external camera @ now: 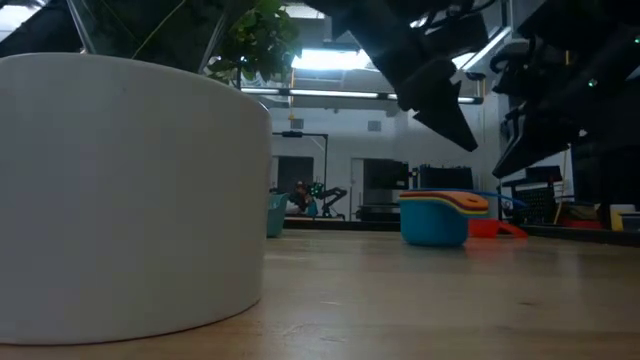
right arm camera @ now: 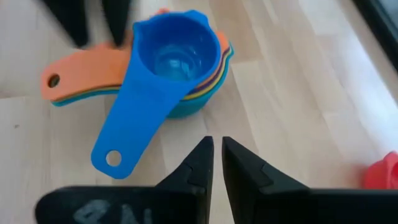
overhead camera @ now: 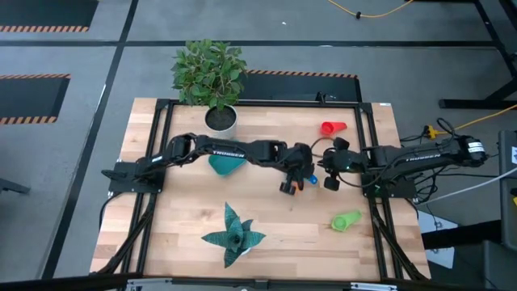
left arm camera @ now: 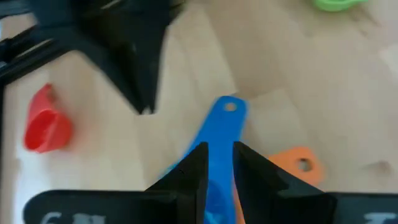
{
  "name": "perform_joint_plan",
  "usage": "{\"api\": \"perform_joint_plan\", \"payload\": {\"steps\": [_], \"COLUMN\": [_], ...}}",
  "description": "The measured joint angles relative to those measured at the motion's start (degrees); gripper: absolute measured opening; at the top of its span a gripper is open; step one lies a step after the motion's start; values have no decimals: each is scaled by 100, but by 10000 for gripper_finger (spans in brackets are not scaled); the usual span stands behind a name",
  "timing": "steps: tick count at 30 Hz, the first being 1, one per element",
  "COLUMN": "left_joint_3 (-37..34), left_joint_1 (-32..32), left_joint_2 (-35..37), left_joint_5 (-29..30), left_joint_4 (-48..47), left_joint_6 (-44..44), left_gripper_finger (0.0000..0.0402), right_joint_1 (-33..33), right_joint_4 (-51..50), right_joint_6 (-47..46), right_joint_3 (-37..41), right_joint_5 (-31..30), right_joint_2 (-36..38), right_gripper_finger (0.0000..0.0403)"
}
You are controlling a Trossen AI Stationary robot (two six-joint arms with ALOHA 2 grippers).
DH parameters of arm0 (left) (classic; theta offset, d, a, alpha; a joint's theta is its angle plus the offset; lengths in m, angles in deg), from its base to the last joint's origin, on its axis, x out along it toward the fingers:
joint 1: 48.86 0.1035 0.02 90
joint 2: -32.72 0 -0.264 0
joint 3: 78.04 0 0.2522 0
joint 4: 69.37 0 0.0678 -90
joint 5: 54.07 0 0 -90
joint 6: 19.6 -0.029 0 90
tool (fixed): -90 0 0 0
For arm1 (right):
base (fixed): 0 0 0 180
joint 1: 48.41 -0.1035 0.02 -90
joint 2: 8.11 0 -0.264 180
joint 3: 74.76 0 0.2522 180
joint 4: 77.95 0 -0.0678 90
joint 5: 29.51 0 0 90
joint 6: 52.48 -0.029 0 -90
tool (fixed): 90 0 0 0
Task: Nest measuring cups in basket
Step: Stack the blue measuring cup on top of the orange measuring cup
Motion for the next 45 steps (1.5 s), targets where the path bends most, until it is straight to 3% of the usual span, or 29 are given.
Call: {"api": "perform_joint_plan", "payload": {"steps": [18,34,45], "left_joint_3": [2,2,2], "left_joint_1": [-635,-474,-412], "left_joint_2": [4,4,4], "left_joint_5": [19,35,28], "left_joint_4": [-1384,-1561,-1520], "left_joint_6": [1661,1943,1943], "left_gripper_finger": [68,68,68], "right_joint_1": [0,-4,-4], "right_joint_4": [339,1655,1993], "right_joint_6": [-59,-76,-50], "right_joint_3": [2,2,4], "right_joint_5": [42,1928,2404], "right_joint_2": [-1231,-1860,-1880], "right_gripper_finger": [39,39,39]}}
